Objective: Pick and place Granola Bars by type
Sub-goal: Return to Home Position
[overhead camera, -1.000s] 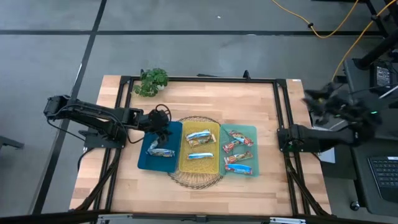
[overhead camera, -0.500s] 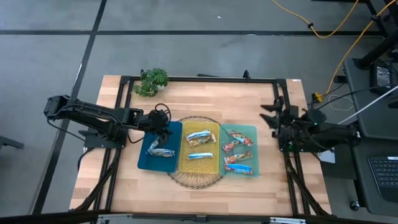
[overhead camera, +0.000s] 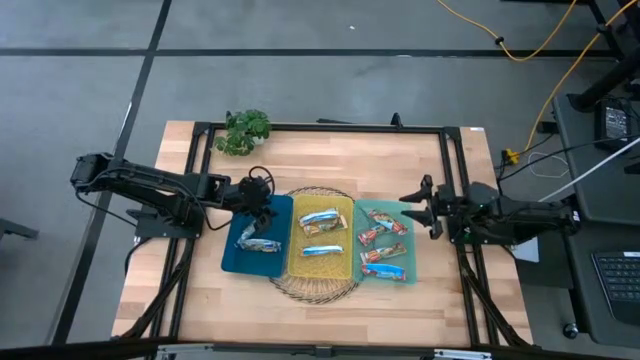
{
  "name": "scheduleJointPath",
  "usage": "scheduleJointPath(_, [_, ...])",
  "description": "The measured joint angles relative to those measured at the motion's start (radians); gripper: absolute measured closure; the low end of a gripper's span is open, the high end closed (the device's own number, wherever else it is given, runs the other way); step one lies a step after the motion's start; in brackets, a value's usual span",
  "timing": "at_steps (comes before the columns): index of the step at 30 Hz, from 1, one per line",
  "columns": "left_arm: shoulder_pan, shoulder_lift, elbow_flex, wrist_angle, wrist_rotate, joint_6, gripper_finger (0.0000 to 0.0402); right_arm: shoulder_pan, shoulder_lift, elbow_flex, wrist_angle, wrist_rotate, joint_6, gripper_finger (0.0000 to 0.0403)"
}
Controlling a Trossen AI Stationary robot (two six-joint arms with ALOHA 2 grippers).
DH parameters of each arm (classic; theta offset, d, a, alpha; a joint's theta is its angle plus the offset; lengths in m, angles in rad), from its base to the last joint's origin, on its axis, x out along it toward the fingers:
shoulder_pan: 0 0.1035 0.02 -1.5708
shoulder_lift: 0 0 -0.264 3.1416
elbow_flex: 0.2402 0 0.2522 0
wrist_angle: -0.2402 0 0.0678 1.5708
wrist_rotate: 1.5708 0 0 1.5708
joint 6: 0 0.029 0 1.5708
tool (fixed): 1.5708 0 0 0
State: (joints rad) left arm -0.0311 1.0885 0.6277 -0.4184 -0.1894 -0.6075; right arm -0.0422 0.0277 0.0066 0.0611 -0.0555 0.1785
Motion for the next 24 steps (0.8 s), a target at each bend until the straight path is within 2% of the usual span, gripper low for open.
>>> scheduleJointPath(8, [0.000, 0.000, 0.000, -0.004, -0.020, 0.032, 0.0192, 0.000, 0.005, 0.000, -0.029, -0.025, -0.085, 0.0207])
scheduleJointPath(11, [-0.004, 0.000, 0.000, 0.008, -0.019, -0.015, 0.0192, 0.000, 0.005, 0.000, -0.023, -0.057, -0.105, 0.0207])
scheduleJointPath(18, [-0.057, 0.000, -0.001, 0.214, -0.003, 0.197, 0.0192, 0.000, 0.005, 0.000, -0.020, -0.077, -0.162, 0.0207])
scheduleJointPath(24, [-0.067, 0.000, -0.001, 0.313, -0.004, 0.181, 0.0192, 0.000, 0.005, 0.000, -0.021, -0.072, -0.161, 0.0207])
